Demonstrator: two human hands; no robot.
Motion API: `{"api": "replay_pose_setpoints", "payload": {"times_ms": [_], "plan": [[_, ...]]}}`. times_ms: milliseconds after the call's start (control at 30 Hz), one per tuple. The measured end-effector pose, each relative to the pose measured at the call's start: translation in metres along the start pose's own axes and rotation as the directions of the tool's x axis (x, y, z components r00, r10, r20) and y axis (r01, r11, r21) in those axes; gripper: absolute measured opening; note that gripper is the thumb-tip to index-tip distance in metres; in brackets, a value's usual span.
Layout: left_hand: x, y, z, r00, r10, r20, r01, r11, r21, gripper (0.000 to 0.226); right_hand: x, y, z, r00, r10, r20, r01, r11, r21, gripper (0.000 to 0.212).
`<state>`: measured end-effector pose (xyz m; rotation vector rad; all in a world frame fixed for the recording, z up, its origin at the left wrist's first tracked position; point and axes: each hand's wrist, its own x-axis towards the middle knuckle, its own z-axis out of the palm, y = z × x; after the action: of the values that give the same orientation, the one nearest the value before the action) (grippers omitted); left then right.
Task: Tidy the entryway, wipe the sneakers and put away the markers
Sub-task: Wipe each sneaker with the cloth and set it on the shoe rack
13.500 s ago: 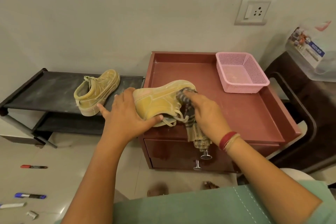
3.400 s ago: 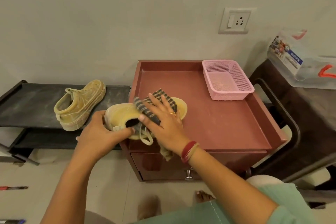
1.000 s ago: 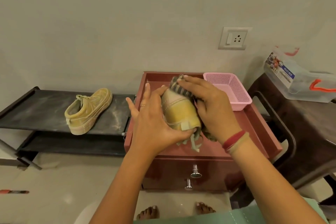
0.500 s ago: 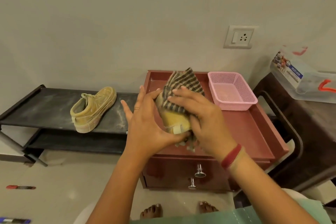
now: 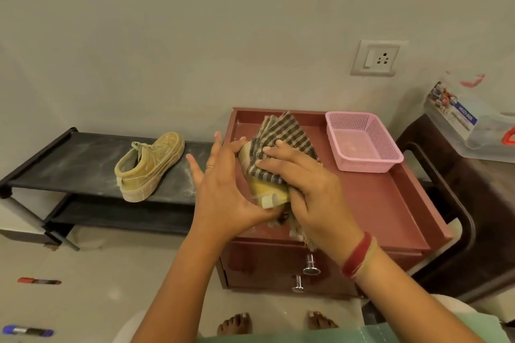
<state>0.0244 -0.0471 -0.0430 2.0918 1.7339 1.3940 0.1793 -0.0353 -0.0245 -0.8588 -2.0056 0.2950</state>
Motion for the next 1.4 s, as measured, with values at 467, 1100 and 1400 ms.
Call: {"api": "replay_pose_setpoints", "payload": {"times_ms": [467,1100,1400], "plan": [[-0.002,-0.01,-0.007,0.999,-0.043,0.019,0.043,0.999,-0.007,0.101,0.009,0.003,0.011,0.992,0.102,-0.079,-0.098,0.994,0.052,0.057],[-0.015,-0.048,-0.031,0.925,-0.209,0.317,0.181,0.977,0.114,0.107,0.013,0.038,0.034,0.923,0.383,-0.039,-0.378,0.92,0.102,0.059],[-0.02,-0.05,-0.026,0.903,-0.245,0.352,0.199,0.967,0.161,0.103,-0.008,0.019,0.061,0.967,0.214,0.139,-0.21,0.977,-0.048,0.049]]}}
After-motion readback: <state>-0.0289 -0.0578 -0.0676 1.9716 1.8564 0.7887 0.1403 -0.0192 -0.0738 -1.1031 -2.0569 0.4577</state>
